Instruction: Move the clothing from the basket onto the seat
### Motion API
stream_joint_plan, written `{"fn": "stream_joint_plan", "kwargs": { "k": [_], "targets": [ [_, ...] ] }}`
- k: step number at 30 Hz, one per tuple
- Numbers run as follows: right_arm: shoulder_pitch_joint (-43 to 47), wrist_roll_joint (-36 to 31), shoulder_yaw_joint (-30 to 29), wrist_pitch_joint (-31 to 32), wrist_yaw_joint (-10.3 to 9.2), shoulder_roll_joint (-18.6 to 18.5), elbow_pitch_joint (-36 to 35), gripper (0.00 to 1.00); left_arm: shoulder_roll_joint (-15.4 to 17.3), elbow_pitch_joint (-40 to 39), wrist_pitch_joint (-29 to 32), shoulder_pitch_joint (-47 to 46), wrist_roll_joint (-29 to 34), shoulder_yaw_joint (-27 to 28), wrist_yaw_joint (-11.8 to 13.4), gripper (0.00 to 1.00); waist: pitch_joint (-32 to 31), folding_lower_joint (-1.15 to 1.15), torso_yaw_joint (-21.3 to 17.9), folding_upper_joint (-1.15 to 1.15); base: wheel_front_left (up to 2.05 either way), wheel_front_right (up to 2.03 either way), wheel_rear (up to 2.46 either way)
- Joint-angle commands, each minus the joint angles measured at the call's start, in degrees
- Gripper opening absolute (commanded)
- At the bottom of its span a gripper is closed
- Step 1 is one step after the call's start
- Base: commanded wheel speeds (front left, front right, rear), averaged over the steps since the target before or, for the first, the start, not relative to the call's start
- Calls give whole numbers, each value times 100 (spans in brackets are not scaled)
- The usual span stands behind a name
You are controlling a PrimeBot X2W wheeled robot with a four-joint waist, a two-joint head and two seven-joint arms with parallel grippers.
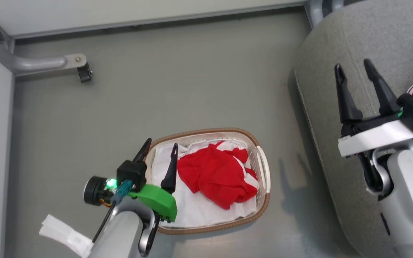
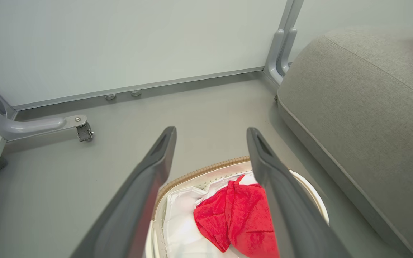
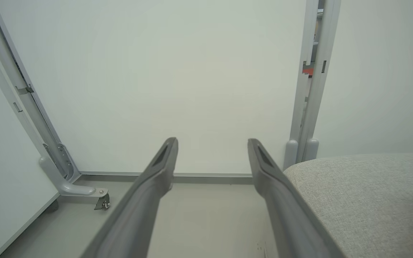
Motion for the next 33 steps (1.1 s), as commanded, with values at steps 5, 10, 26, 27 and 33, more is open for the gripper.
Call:
{"fn": "stream_joint_plan", "kwargs": {
  "k": [5, 10, 26, 27, 33],
  "targets": [
    [-558, 131, -10, -12, -6, -87, -435, 100, 39, 766, -1, -886, -232, -497, -33, 100, 1426, 0, -747, 0, 0, 0, 0],
    [-975, 216, 2, -12, -6, -101, -872, 100, 41, 1690, 0, -1591, -352, -881, -129, 100, 2120, 0, -981, 0, 0, 0, 0],
    [-1371, 288, -199, -12, -6, -47, -1763, 100, 41, 3735, 214, -3306, -558, -2122, -447, 100, 3400, 0, -1318, 0, 0, 0, 0],
    [-1387, 290, -220, -12, -6, -45, -1789, 100, 41, 3776, 228, -3366, -571, -2175, -453, 100, 3461, 0, -1335, 0, 0, 0, 0],
    [-1420, 311, -292, -12, -6, 29, -1866, 100, 40, 3938, 340, -3653, -725, -2311, -468, 100, 3743, 0, -1435, 0, 0, 0, 0]
  ]
}}
